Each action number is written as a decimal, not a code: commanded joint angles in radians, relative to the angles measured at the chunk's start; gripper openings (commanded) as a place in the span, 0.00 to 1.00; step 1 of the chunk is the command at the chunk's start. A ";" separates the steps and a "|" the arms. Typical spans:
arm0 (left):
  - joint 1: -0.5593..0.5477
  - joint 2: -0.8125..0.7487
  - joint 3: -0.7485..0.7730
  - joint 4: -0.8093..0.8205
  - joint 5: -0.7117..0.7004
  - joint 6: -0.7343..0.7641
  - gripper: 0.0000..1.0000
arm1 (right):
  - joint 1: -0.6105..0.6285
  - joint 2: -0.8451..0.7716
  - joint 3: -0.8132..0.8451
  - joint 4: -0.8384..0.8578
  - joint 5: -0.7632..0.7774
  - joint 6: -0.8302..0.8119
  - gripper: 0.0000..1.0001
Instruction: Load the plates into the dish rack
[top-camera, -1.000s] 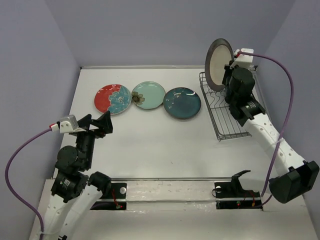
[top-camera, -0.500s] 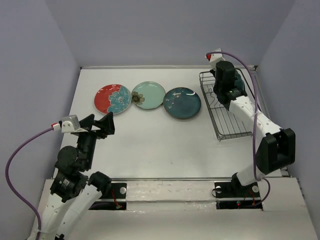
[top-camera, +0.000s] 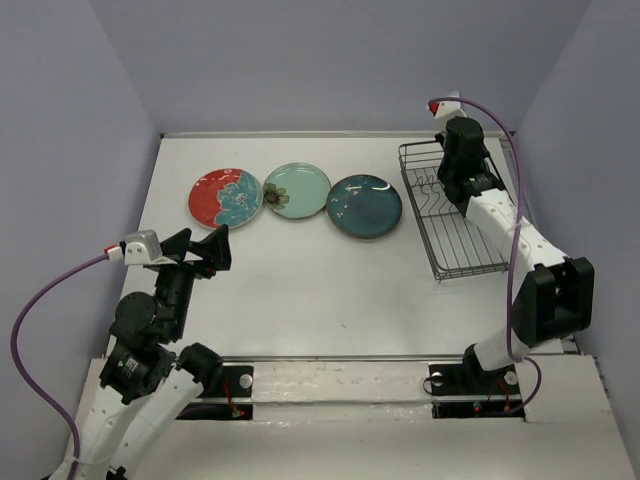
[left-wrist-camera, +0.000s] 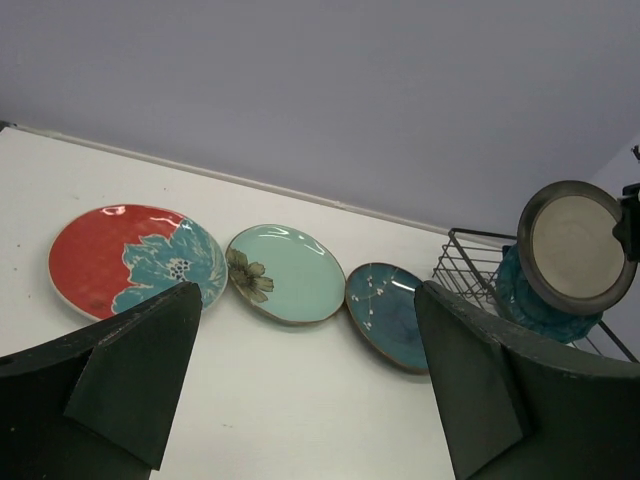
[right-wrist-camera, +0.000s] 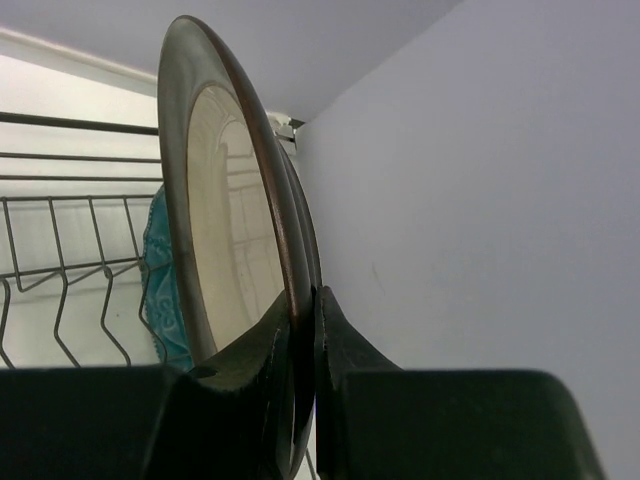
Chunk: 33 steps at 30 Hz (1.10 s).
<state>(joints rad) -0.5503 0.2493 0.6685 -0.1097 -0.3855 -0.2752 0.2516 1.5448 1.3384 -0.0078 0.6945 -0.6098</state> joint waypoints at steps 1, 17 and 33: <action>-0.011 -0.004 0.008 0.045 -0.018 0.011 0.99 | -0.014 -0.045 -0.008 0.170 0.022 0.025 0.07; -0.013 0.024 -0.007 0.056 -0.065 -0.016 0.99 | -0.061 -0.031 -0.215 0.163 -0.058 0.383 0.07; -0.013 0.358 0.027 0.152 0.351 -0.254 0.99 | -0.071 -0.081 -0.151 -0.061 -0.113 0.706 0.86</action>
<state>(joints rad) -0.5571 0.5655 0.6785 -0.0971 -0.1925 -0.4026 0.1814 1.5188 1.0988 -0.0048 0.6346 0.0238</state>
